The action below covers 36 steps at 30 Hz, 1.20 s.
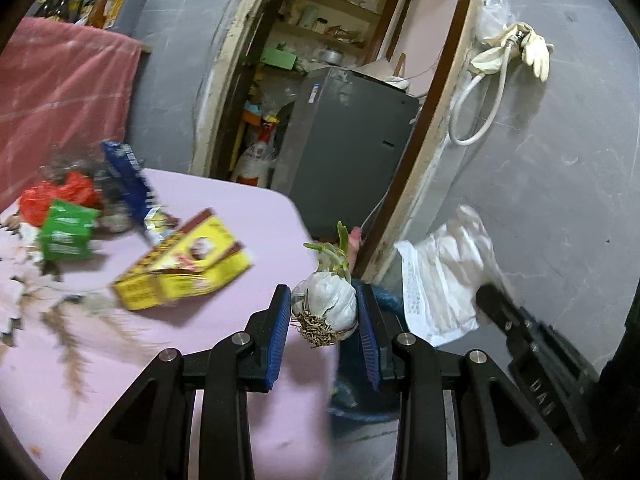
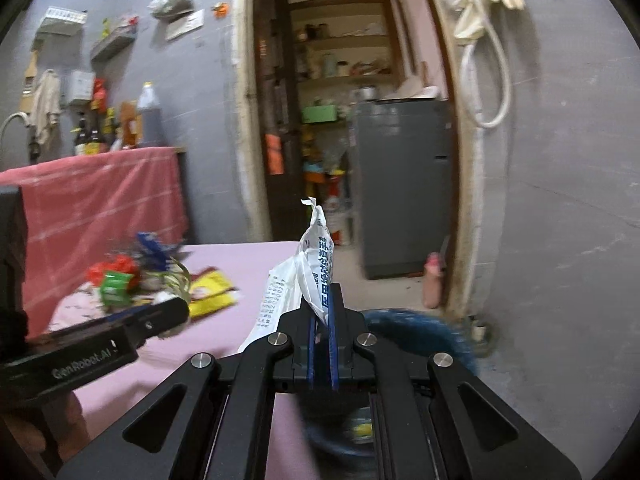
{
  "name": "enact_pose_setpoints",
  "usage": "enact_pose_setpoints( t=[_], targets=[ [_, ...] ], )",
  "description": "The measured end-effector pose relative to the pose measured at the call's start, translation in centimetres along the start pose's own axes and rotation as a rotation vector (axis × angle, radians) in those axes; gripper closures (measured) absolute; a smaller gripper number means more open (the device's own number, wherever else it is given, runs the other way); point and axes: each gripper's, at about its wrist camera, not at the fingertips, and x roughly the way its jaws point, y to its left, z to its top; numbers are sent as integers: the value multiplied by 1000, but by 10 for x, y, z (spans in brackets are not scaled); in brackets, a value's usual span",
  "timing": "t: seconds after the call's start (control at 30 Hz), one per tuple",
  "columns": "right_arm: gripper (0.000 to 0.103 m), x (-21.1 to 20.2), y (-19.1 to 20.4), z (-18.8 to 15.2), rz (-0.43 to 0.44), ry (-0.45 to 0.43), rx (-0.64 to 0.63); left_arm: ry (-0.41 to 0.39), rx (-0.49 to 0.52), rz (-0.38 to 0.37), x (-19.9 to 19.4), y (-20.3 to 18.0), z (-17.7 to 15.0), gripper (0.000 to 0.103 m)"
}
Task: Collect trash
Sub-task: 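Carry the garlic with the left gripper while the right gripper carries the tissue to the bin, then open the left gripper over the blue bin while the right gripper releases the tissue into it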
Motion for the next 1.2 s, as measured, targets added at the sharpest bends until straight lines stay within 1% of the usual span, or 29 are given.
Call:
enact_pose_setpoints(
  t=[0.13,0.23,0.33,0.53,0.63,0.77,0.83,0.87,1.1,1.13,1.2],
  targets=[
    [100,9,-35,-10,-40,15,15,13,-15,12,26,-24,-5,74],
    [100,20,-57,-25,-54,49,34,37,-8,26,50,-40,-9,74],
    [100,34,-78,-43,-62,92,76,87,0,41,72,-50,-17,74],
    [99,47,-104,-71,-73,148,139,178,25,83,109,-53,-40,74],
    [99,53,-109,-78,-69,169,153,210,33,98,122,-52,-48,74],
    [99,60,-114,-83,-67,192,162,231,49,109,130,-53,-54,74],
    [98,65,-114,-83,-63,202,160,241,49,101,134,-54,-55,74],
    [98,66,-114,-84,-61,208,159,241,50,88,134,-54,-57,74],
    [97,68,-118,-79,-51,229,177,255,39,95,134,-50,-59,73],
    [96,65,-119,-77,-53,224,177,254,37,91,132,-50,-59,73],
    [91,60,-119,-73,-58,214,173,247,39,84,128,-51,-57,71]
  ],
)
